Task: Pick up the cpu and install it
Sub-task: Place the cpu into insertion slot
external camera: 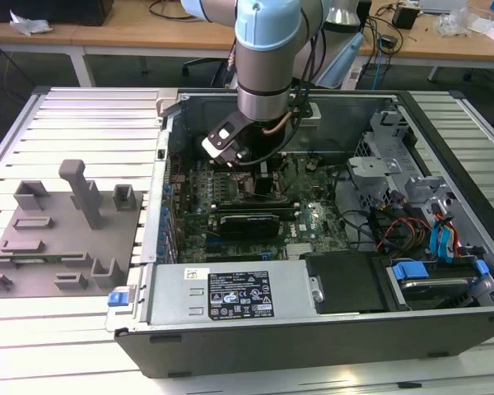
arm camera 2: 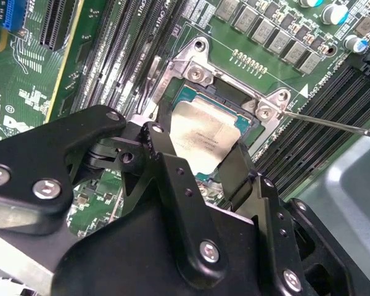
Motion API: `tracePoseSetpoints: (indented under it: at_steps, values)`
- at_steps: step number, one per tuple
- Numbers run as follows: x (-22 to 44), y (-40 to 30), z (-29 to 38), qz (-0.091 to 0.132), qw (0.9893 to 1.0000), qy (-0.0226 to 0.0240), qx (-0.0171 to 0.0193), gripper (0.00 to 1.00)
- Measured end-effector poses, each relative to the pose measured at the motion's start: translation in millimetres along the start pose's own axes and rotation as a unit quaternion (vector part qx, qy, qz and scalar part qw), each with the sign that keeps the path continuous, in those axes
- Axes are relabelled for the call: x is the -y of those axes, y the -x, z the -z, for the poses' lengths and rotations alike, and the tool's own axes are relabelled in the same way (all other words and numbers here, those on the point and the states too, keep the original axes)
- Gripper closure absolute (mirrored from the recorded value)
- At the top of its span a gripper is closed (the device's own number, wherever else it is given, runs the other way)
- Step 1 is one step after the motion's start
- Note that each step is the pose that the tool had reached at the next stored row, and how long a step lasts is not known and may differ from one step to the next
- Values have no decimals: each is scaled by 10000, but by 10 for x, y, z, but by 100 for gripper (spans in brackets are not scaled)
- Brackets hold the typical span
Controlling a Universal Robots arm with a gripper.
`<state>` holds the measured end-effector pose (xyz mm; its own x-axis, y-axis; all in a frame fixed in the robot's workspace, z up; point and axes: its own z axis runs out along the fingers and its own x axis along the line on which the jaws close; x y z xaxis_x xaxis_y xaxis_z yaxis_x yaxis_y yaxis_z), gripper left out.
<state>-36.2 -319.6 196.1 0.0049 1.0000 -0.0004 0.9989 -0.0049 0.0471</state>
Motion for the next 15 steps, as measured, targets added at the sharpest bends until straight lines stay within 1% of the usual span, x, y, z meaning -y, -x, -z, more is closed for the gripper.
tracePoseSetpoints:
  at_steps: [14, 15]
  values:
    - [-6, 0, -12, 0, 10000, 2, 0, 45]
    - [-6, 0, -13, 0, 10000, 3, 2, 44]
